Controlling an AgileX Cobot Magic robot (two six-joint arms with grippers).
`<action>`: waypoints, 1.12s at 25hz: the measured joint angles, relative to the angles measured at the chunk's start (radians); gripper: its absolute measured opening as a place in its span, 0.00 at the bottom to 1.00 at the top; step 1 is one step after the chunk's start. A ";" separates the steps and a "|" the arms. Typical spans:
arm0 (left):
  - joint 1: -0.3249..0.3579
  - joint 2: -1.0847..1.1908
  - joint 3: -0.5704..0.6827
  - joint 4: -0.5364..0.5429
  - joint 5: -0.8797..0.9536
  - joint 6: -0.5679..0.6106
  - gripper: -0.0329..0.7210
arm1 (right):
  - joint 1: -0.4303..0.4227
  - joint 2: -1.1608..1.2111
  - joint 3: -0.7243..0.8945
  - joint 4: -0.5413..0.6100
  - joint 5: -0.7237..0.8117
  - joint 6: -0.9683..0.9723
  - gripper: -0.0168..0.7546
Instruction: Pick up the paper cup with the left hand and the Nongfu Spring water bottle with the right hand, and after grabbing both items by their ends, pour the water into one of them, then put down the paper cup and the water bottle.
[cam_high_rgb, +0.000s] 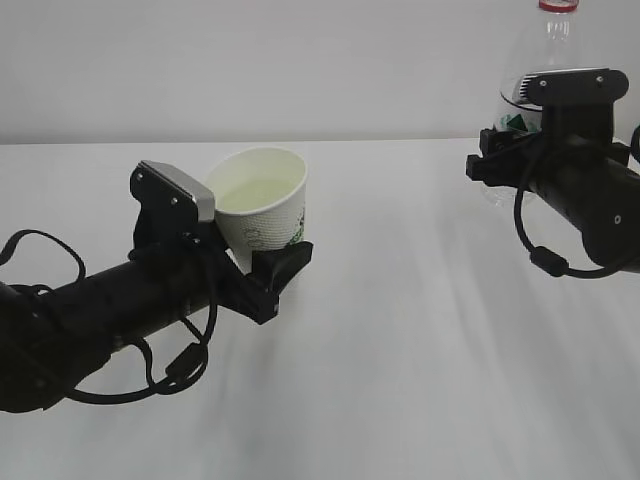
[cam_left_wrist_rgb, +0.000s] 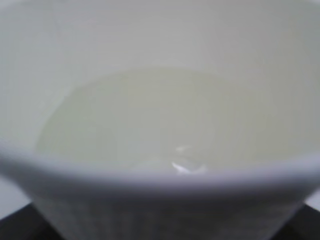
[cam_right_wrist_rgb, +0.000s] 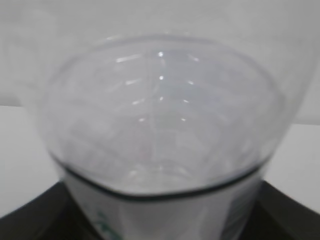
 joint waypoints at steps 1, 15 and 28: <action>0.000 0.000 0.000 -0.022 0.000 0.008 0.78 | 0.000 0.000 0.000 0.000 0.000 0.000 0.71; 0.082 0.000 0.000 -0.181 -0.034 0.087 0.78 | 0.000 0.000 0.000 0.000 0.000 0.000 0.71; 0.249 0.000 0.000 -0.187 -0.042 0.087 0.78 | 0.000 0.000 0.000 0.000 0.000 -0.002 0.71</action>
